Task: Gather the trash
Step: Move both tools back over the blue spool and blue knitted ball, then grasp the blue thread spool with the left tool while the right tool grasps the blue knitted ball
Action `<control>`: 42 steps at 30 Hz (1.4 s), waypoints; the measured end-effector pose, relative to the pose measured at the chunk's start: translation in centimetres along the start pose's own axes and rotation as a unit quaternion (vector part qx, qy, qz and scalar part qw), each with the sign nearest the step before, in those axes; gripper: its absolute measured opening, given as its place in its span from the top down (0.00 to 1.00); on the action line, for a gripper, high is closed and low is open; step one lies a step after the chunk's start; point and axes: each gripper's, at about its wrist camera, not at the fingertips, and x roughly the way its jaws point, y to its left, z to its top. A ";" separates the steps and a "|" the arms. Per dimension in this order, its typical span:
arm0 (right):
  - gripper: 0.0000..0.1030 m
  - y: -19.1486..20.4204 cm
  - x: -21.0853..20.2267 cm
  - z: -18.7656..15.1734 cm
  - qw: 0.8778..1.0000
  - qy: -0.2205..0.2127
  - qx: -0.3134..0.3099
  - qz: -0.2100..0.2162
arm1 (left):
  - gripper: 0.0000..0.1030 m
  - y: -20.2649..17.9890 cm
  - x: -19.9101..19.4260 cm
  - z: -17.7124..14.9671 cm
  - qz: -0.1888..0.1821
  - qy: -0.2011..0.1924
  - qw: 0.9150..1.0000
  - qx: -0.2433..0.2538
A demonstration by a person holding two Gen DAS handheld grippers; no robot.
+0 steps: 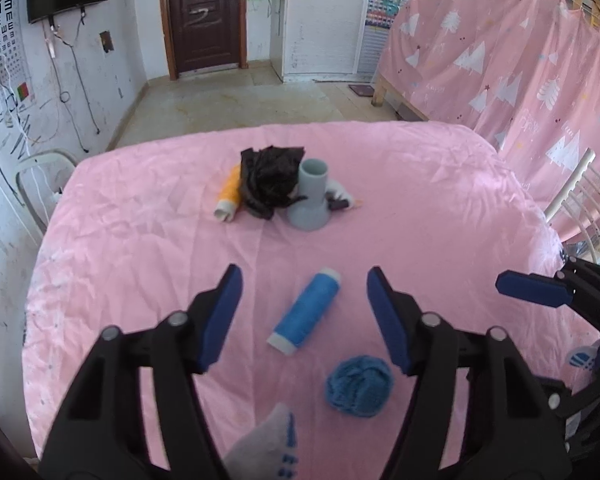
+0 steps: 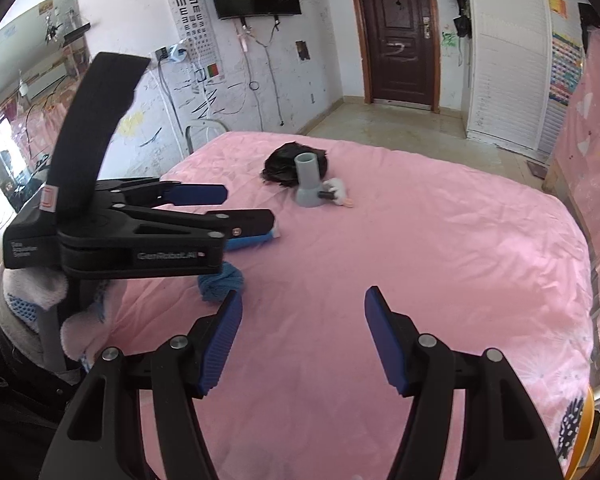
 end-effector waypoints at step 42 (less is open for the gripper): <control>0.77 4.6 6.9 1.6 0.996 0.064 -0.051 0.020 | 0.85 5.3 -1.8 0.0 0.012 -0.039 0.998 -0.039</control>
